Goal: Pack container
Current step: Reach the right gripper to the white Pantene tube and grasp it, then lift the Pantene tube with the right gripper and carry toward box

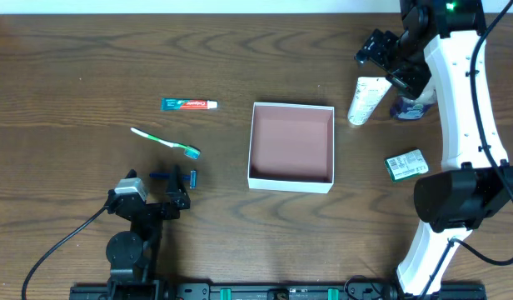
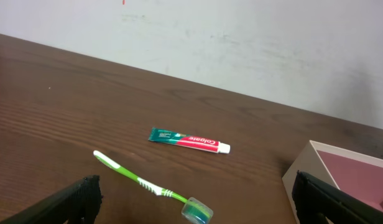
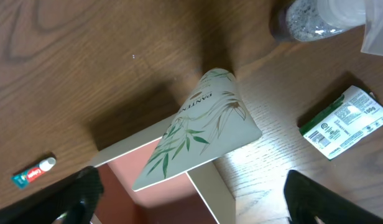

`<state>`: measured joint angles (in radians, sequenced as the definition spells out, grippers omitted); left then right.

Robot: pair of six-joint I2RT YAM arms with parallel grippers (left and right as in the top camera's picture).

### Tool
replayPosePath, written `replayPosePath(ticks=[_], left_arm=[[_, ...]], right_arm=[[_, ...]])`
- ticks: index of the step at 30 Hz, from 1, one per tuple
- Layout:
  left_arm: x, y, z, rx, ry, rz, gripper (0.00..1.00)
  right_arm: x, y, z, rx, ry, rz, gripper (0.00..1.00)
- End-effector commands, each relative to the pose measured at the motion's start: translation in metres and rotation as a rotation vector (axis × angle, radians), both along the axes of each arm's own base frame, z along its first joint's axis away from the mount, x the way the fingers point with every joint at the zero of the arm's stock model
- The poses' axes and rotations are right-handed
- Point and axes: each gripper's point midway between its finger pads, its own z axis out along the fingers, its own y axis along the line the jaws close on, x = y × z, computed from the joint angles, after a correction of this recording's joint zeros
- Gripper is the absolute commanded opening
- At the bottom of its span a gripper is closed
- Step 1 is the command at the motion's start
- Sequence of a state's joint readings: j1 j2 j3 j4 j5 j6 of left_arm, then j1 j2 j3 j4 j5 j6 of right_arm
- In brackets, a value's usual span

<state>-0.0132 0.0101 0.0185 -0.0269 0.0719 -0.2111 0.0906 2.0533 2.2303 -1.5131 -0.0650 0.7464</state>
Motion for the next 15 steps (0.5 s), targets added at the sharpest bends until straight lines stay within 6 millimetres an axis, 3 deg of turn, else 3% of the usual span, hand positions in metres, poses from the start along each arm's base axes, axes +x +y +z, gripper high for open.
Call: replayPosePath(ticks=[1, 8, 15], left_arm=[[-0.001, 0.000, -0.015, 0.007, 0.045, -0.006, 0.98], [-0.001, 0.000, -0.015, 0.007, 0.045, -0.006, 0.98], [-0.001, 0.000, -0.015, 0.007, 0.045, -0.006, 0.98]], right_arm=[[-0.003, 0.019, 0.004, -0.013, -0.012, 0.032, 0.88], [-0.003, 0.033, 0.005, -0.125, -0.039, 0.032, 0.82], [0.001, 0.030, 0.006, -0.140, -0.058, -0.028, 0.83]])
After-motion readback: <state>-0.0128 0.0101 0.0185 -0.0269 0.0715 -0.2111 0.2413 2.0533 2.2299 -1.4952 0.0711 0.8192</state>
